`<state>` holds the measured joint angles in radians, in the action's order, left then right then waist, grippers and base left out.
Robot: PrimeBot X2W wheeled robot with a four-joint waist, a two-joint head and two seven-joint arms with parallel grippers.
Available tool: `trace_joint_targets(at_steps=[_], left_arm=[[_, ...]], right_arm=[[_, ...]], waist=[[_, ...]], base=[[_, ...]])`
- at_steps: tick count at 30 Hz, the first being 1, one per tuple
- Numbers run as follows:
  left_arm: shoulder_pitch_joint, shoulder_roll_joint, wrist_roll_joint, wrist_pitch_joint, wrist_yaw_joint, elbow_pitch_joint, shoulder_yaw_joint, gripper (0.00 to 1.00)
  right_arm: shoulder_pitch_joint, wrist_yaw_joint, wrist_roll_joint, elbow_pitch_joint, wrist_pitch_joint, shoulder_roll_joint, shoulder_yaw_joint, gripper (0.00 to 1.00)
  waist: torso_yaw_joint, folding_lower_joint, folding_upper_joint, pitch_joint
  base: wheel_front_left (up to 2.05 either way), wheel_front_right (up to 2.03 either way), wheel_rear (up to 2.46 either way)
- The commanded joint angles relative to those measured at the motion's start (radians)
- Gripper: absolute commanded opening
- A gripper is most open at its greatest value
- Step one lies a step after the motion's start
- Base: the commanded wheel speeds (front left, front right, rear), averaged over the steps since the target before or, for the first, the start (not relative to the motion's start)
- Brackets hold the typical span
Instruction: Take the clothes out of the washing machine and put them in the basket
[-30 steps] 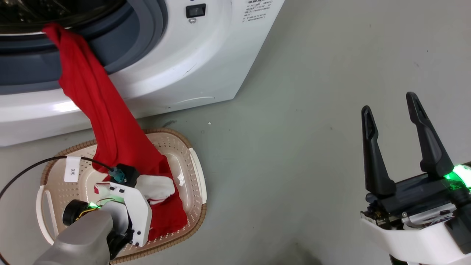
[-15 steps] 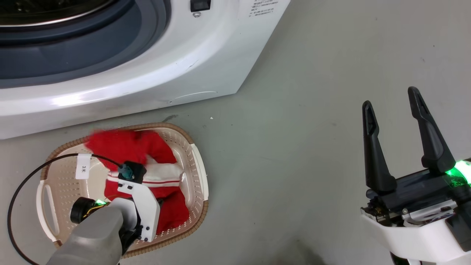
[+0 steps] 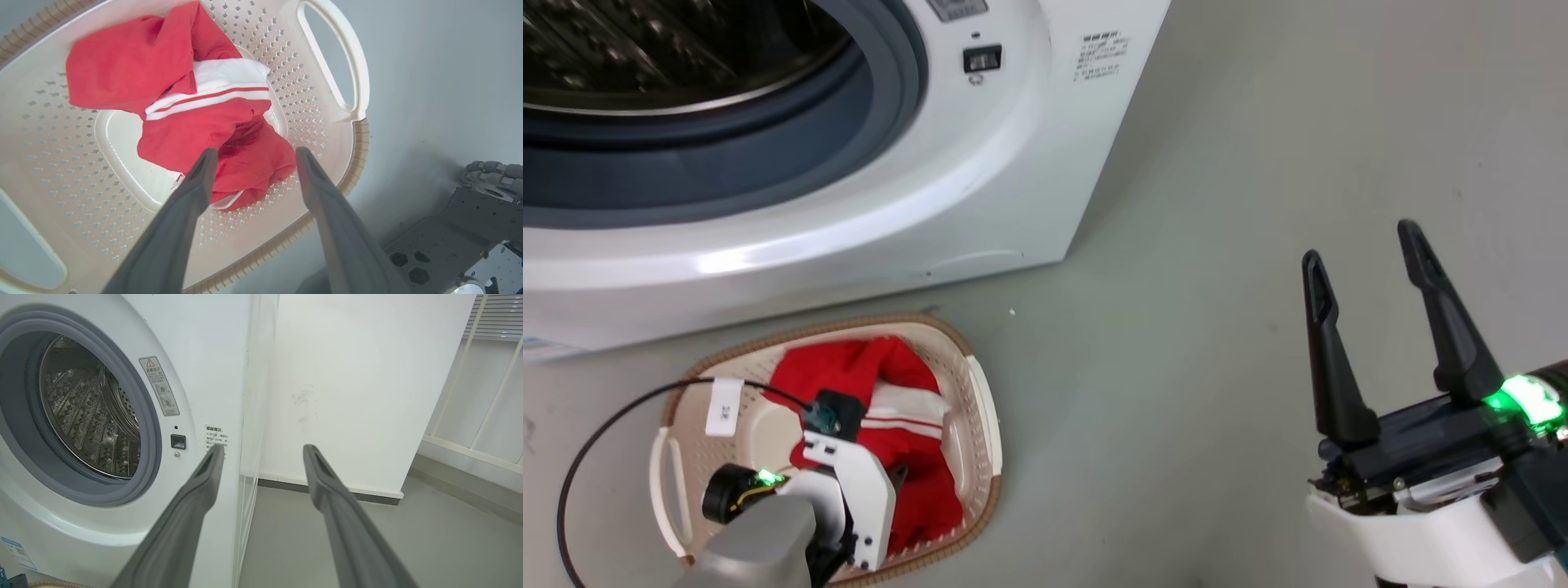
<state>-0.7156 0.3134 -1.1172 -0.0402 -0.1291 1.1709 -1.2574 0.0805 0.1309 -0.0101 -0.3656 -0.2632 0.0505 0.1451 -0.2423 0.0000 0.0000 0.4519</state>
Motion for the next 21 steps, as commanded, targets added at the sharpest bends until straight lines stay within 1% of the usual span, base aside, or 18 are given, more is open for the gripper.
trace_joint_targets(at_steps=[1, 4, 5, 10, 14, 17, 19, 20, 21], left_arm=[[0.025, -0.005, 0.014, -0.028, 0.000, 0.002, -0.006, 1.00], [0.045, -0.012, 0.023, -0.045, 0.000, 0.006, -0.009, 1.00], [0.057, -0.019, 0.033, -0.073, 0.000, 0.013, -0.010, 1.00], [0.087, -0.037, 0.050, -0.151, 0.000, 0.033, -0.012, 1.00], [0.106, -0.055, 0.060, -0.208, 0.017, 0.035, 0.001, 1.00], [0.095, -0.051, 0.081, -0.225, 0.060, -0.006, 0.039, 1.00], [0.083, -0.026, 0.127, -0.226, 0.112, -0.089, 0.101, 1.00], [0.083, -0.026, 0.127, -0.226, 0.112, -0.089, 0.101, 1.00], [0.098, -0.012, 0.158, -0.226, 0.139, -0.139, 0.134, 1.00]], right_arm=[[-0.016, 0.000, 0.000, 0.007, -0.002, -0.001, 0.004, 1.00], [-0.029, 0.000, -0.001, 0.015, -0.002, 0.000, 0.009, 1.00], [-0.044, 0.000, -0.003, 0.020, -0.002, 0.000, 0.013, 1.00], [-0.074, 0.000, -0.008, 0.032, -0.002, 0.000, 0.018, 1.00], [-0.106, 0.000, -0.015, 0.038, -0.002, 0.000, 0.018, 1.00], [-0.128, 0.000, -0.018, 0.045, -0.002, 0.000, 0.010, 1.00], [-0.139, 0.000, -0.021, 0.047, -0.002, -0.001, 0.004, 1.00], [-0.139, 0.000, -0.021, 0.047, -0.002, -0.001, 0.004, 1.00], [-0.147, 0.000, -0.023, 0.048, -0.002, 0.000, 0.000, 1.00]], waist=[[0.014, 0.0000, 0.0000, -0.055], [0.020, 0.0000, 0.0000, -0.088], [0.026, 0.0000, 0.0000, -0.120], [0.042, 0.0000, 0.0000, -0.191], [0.056, 0.0000, 0.0000, -0.243], [0.069, 0.0000, 0.0000, -0.282], [0.079, 0.0000, 0.0000, -0.298], [0.079, 0.0000, 0.0000, -0.298], [0.086, 0.0000, 0.0000, -0.308]], base=[[0.00, 0.00, 0.00], [0.00, 0.00, 0.00], [0.00, 0.00, 0.00], [0.00, 0.00, 0.00], [0.00, 0.00, 0.00], [0.00, 0.00, 0.00], [0.00, 0.00, 0.00], [0.00, 0.00, 0.00], [0.00, 0.00, 0.00]])
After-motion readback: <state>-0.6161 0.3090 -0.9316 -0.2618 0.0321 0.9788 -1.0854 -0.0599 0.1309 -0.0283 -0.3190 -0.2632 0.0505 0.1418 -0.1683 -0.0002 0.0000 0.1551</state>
